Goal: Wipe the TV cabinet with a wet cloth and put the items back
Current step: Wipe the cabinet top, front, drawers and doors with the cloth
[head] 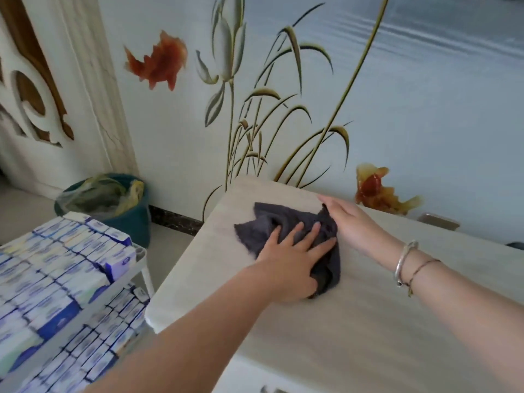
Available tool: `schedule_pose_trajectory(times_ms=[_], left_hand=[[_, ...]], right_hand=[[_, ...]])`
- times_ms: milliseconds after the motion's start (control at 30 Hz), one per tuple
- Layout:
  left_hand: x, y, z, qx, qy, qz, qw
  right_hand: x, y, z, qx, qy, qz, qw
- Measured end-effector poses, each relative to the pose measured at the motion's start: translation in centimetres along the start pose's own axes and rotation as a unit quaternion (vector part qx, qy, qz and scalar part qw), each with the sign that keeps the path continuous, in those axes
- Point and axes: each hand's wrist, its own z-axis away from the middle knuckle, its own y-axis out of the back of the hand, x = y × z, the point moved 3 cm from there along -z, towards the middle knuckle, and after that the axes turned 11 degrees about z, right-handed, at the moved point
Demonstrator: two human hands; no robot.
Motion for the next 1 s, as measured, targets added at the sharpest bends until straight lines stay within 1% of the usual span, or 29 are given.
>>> schedule_pose_trajectory(times_ms=[67, 133, 167, 233, 267, 333, 367, 433, 467, 500, 567, 633, 700, 767, 833, 867, 900, 967, 1000], left_hand=[[-0.6, 0.5, -0.9, 0.017, 0.004, 0.024, 1.000], [-0.9, 1.1, -1.8, 0.042, 0.019, 0.086, 0.995], [-0.8, 1.4, -2.0, 0.047, 0.027, 0.137, 0.989], [-1.0, 2.2, -1.7, 0.050, 0.017, 0.263, 0.963], [-1.5, 2.8, -1.2, 0.057, 0.006, 0.297, 0.953], [-3.0, 4.2, 0.1, 0.085, 0.009, 0.277, 0.957], [-4.2, 4.7, 0.6, 0.101, 0.029, 0.261, 0.960], [-6.8, 5.5, 1.4, 0.146, 0.091, 0.227, 0.958], [-8.1, 5.4, 1.6, 0.174, 0.126, 0.193, 0.957], [-9.1, 5.1, 1.7, 0.192, 0.160, 0.155, 0.956], [-10.6, 4.0, 2.1, 0.188, 0.210, 0.117, 0.952], [-11.3, 3.1, 2.1, 0.188, 0.212, 0.120, 0.951], [-11.8, 3.1, 1.9, 0.199, 0.201, 0.138, 0.949], [-11.8, 3.3, 2.1, 0.209, 0.201, 0.163, 0.943], [-11.9, 3.2, 2.3, 0.235, 0.188, 0.194, 0.934], [-12.0, 3.3, 2.3, 0.252, 0.179, 0.218, 0.926], [-12.1, 3.4, 2.3, 0.274, 0.168, 0.246, 0.915], [-12.3, 3.7, 2.3, 0.320, 0.147, 0.301, 0.886], [-12.2, 3.9, 2.4, 0.340, 0.138, 0.322, 0.873]], right_hand=[[2.3, 1.1, 0.9, 0.014, -0.021, -0.014, 1.000], [3.2, 1.5, 1.9, 0.017, -0.026, -0.019, 0.999], [3.2, 1.4, 2.5, 0.011, -0.024, -0.018, 1.000], [2.2, 0.6, 3.3, -0.004, -0.012, -0.013, 1.000], [1.4, -0.1, 3.4, -0.011, -0.007, -0.005, 1.000], [-0.3, -1.8, 3.0, -0.015, 0.000, 0.044, 0.999], [-1.0, -2.8, 2.4, -0.016, -0.015, 0.083, 0.996], [-2.2, -4.9, 1.0, -0.007, -0.064, 0.167, 0.984], [-2.8, -5.8, 0.3, 0.006, -0.081, 0.204, 0.976], [-3.4, -6.7, -0.4, 0.020, -0.082, 0.240, 0.967], [-4.7, -8.4, -1.9, 0.044, -0.047, 0.291, 0.954], [-4.5, -8.5, -3.9, 0.056, -0.003, 0.294, 0.954], [-1.9, -6.7, -5.7, 0.062, -0.008, 0.300, 0.952], [1.6, -4.5, -7.0, 0.060, -0.071, 0.329, 0.940], [3.1, -3.5, -8.1, 0.086, -0.133, 0.342, 0.926], [2.5, -3.9, -8.6, 0.102, -0.128, 0.345, 0.924], [1.1, -4.9, -9.0, 0.118, -0.092, 0.341, 0.928], [-3.2, -7.6, -8.2, 0.126, 0.034, 0.317, 0.939], [-5.2, -8.9, -6.8, 0.113, 0.101, 0.309, 0.939]])
